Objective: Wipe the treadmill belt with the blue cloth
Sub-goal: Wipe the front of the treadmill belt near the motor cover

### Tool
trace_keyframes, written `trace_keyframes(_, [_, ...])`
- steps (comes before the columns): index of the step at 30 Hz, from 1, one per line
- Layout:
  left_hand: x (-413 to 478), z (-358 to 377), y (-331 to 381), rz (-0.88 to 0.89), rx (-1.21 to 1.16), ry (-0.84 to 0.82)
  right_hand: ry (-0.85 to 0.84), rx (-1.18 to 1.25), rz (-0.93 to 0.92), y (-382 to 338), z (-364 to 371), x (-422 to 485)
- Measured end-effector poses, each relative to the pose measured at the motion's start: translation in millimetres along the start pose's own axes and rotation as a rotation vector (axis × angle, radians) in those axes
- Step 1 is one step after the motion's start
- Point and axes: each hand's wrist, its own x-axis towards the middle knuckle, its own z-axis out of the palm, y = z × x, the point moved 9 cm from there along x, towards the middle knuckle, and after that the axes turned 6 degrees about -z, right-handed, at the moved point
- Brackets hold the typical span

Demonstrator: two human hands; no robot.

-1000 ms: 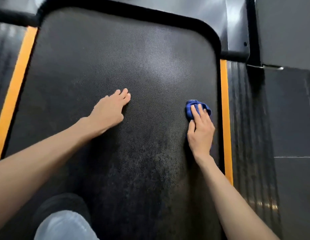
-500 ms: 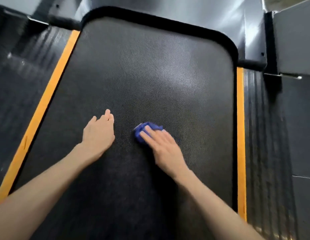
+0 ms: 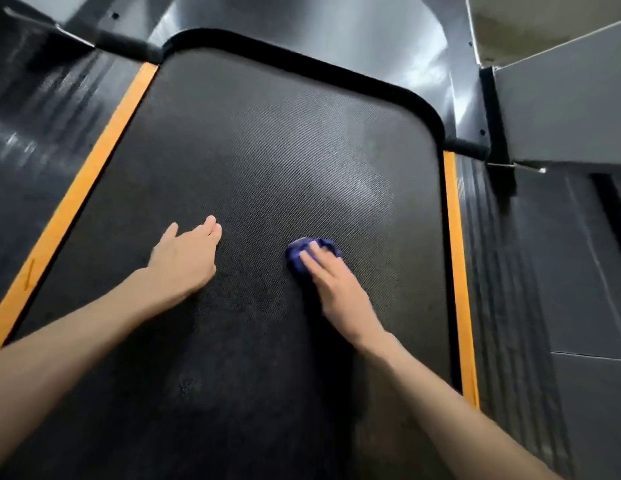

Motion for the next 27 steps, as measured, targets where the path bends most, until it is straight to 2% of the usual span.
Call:
trace_keyframes(3, [2, 6, 2, 0.01, -0.016, -0.021, 0.173, -0.051, 0.476, 122, -57, -28])
trace_keyframes(5, [3, 2, 3, -0.033, -0.115, -0.012, 0.241, -0.041, 0.669, 137, -64, -38])
trace_keyframes(6, [5, -4, 5, -0.049, -0.157, 0.014, 0.28, -0.041, 0.697, 122, -60, -35])
trace_keyframes(7, [6, -13, 11, -0.049, -0.204, 0.057, 0.316, -0.023, 0.659, 98, -52, -28])
trace_keyframes(8, [8, -19, 19, -0.031, -0.257, 0.093, 0.312, 0.007, 0.543, 65, -41, -19])
trace_keyframes(11, [12, -25, 56, 0.107, -0.283, 0.14, 0.058, 0.014, -0.03, -36, 0, -13])
trace_keyframes(12, [13, -23, 65, 0.132, -0.234, 0.142, -0.007, -0.008, -0.139, -38, 3, -15])
trace_keyframes(13, [15, -20, 68, 0.119, -0.193, 0.137, -0.022, -0.013, -0.164, -19, -1, -14])
trace_keyframes(16, [15, -23, 60, -0.017, -0.234, 0.148, 0.113, -0.067, 0.132, 84, -39, -4])
trace_keyframes(18, [10, -24, 70, -0.003, -0.151, 0.172, 0.186, -0.103, 0.369, 146, -67, 0])
trace_keyframes(20, [9, -24, 79, 0.021, -0.083, 0.19, 0.243, -0.067, 0.629, 173, -75, 11])
trace_keyframes(21, [10, -24, 79, 0.015, -0.082, 0.188, 0.274, -0.067, 0.671, 166, -73, 22])
trace_keyframes(22, [11, -24, 78, 0.007, -0.094, 0.184, 0.277, -0.074, 0.591, 145, -65, 39])
trace_keyframes(25, [13, -26, 69, -0.045, -0.168, 0.167, 0.061, -0.073, -0.024, 51, -22, 71])
trace_keyframes(26, [14, -28, 64, -0.073, -0.205, 0.16, -0.013, -0.092, -0.16, 41, -18, 71])
trace_keyframes(27, [13, -29, 60, -0.099, -0.262, 0.153, -0.044, -0.101, -0.21, 46, -23, 70])
